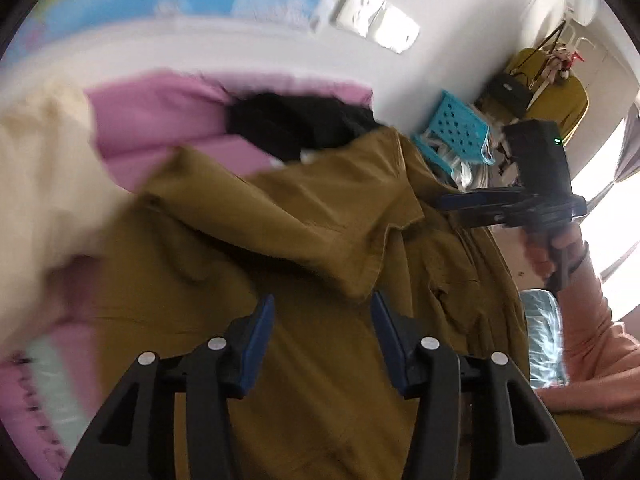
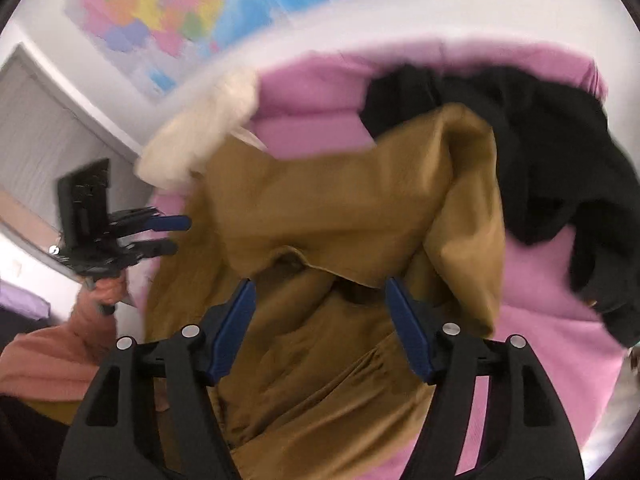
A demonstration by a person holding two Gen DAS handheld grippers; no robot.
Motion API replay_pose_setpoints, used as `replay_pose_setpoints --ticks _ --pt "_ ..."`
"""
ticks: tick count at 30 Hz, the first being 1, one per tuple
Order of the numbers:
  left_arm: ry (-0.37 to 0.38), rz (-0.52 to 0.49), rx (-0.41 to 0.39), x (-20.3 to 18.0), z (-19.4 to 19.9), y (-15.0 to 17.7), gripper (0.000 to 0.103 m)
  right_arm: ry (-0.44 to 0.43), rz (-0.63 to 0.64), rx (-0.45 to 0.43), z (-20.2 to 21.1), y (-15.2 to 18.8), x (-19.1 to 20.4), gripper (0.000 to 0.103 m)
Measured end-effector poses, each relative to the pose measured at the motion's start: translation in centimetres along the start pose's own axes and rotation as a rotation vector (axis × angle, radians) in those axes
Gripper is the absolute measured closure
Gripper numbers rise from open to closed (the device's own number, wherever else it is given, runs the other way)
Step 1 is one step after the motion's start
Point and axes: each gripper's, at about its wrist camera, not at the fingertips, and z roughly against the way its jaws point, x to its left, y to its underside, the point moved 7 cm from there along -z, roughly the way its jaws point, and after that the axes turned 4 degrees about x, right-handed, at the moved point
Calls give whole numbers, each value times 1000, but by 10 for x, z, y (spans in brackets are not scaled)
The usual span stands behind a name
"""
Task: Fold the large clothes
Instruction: 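Shake out and lay the brown shirt flat on the bed with both tools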
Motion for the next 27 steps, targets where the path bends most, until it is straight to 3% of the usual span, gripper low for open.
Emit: replay_pose_setpoints --ticks 2,3,4,6,12,16,18,20,22,23,24,25,27 --pt "32 36 27 4 -23 -8 57 -39 -57 23 -12 -4 -11 34" --pt "65 72 39 8 -32 -13 59 -66 -79 30 -18 -7 -14 40" --pt "82 102 44 14 -38 -15 71 -89 -93 28 -20 -8 -19 60" --pt "105 162 33 23 -48 -30 79 -135 -102 10 -22 -16 -22 90" --pt "131 198 -97 33 -25 -81 83 -211 -110 -182 8 -81 -12 96" --pt "76 236 -179 45 -10 -119 71 -205 -177 -284 17 -136 -18 93" --pt "-9 249 -203 55 -8 -136 70 -181 -208 -291 10 -153 -29 86" --pt "-157 235 -207 66 -13 -147 61 -144 -230 -279 -6 -168 -37 75" --pt "-226 222 -193 75 -15 -152 55 -81 -227 -272 -19 -177 -40 72" --pt "-253 221 -184 79 -16 -153 53 -59 -225 -277 -19 -178 -42 65" --pt "-295 214 -180 83 -18 -150 49 -19 -227 -294 -16 -178 -42 42" --pt "-321 205 -181 85 -18 -148 47 -3 -214 -311 -12 -177 -40 36" --pt "-337 187 -190 87 -12 -139 47 22 -136 -363 6 -166 -30 36"
